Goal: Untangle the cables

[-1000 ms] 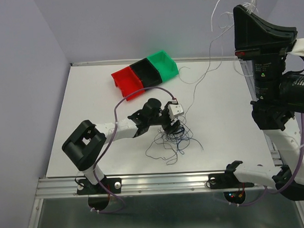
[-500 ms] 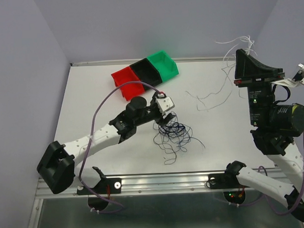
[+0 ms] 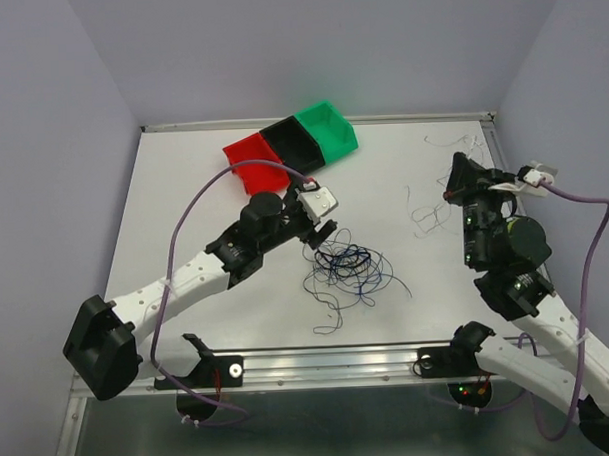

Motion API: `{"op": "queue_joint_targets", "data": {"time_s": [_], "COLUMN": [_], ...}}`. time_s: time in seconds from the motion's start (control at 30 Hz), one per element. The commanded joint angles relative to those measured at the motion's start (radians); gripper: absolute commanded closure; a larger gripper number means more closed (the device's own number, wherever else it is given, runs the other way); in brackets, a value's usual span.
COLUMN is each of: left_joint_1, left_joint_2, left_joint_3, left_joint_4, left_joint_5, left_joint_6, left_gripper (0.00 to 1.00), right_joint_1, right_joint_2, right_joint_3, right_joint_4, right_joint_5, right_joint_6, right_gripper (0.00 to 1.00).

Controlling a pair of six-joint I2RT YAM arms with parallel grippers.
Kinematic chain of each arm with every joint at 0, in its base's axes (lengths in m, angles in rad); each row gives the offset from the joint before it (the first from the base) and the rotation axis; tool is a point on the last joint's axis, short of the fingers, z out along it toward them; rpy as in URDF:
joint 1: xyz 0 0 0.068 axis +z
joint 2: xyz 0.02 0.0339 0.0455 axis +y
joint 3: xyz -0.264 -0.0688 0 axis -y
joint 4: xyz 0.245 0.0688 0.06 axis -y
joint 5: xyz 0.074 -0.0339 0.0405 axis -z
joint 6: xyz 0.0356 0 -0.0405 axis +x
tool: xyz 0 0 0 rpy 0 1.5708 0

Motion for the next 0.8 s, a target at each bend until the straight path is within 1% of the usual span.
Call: {"op": "queue_joint_targets", "data": {"time_s": [0.0, 0.03, 0.07, 0.17, 0.2, 0.27, 0.33, 0.37, 0.4, 0.47, 0.5, 0.53, 0.57, 0.6, 0.67, 0.77], "left_joint_1": [-0.001, -0.001, -0.001, 0.0, 0.003, 0.037, 0.08, 0.125, 0.152, 0.222, 0.241, 0.258, 0.288, 0.289, 0.324, 0.338], "left_joint_2": [-0.054, -0.059, -0.063, -0.079, -0.082, -0.102, -0.132, -0.145, -0.154, -0.174, -0.175, -0.174, -0.171, -0.169, -0.157, -0.139], "left_joint_3": [-0.022, -0.026, -0.034, -0.054, -0.057, -0.068, -0.08, -0.085, -0.086, -0.092, -0.091, -0.092, -0.094, -0.094, -0.089, -0.077], "left_joint_4": [0.079, 0.085, 0.094, 0.116, 0.119, 0.137, 0.162, 0.168, 0.174, 0.183, 0.185, 0.195, 0.202, 0.206, 0.214, 0.2], "left_joint_5": [0.136, 0.149, 0.158, 0.155, 0.126, 0.126, 0.175, 0.193, 0.257, 0.325, 0.375, 0.395, 0.444, 0.472, 0.521, 0.645], "left_joint_6": [0.016, 0.016, 0.018, 0.015, 0.003, -0.013, -0.045, -0.057, -0.069, -0.099, -0.105, -0.122, -0.129, -0.137, -0.154, -0.139], "left_gripper": [0.13, 0.13, 0.13, 0.13, 0.13, 0.13, 0.13, 0.13, 0.13, 0.12, 0.12, 0.12, 0.12, 0.12, 0.12, 0.12], "right_joint_1": [0.006, 0.004, 0.004, 0.006, 0.006, 0.004, 0.004, 0.006, 0.004, 0.006, 0.004, 0.006, 0.004, 0.006, 0.006, 0.006], "right_joint_2": [0.014, 0.027, 0.039, 0.08, 0.088, 0.111, 0.133, 0.154, 0.168, 0.203, 0.211, 0.218, 0.234, 0.234, 0.248, 0.257], "right_joint_3": [-0.085, -0.085, -0.081, -0.07, -0.073, -0.075, -0.075, -0.073, -0.075, -0.069, -0.067, -0.065, -0.062, -0.062, -0.061, -0.059], "right_joint_4": [-0.014, -0.037, -0.061, -0.104, -0.104, -0.107, -0.107, -0.109, -0.109, -0.109, -0.107, -0.107, -0.107, -0.107, -0.107, -0.107], "right_joint_5": [-0.132, -0.198, -0.34, -0.535, -0.618, -0.654, -0.691, -0.701, -0.727, -0.735, -0.793, -0.809, -0.823, -0.835, -0.853, -0.872], "right_joint_6": [0.002, 0.002, -0.001, -0.004, -0.002, -0.004, -0.024, -0.027, -0.033, -0.035, -0.036, -0.042, -0.041, -0.042, -0.05, -0.052], "right_gripper": [0.97, 0.96, 0.95, 0.92, 0.92, 0.92, 0.92, 0.92, 0.92, 0.92, 0.92, 0.92, 0.92, 0.92, 0.92, 0.92]}}
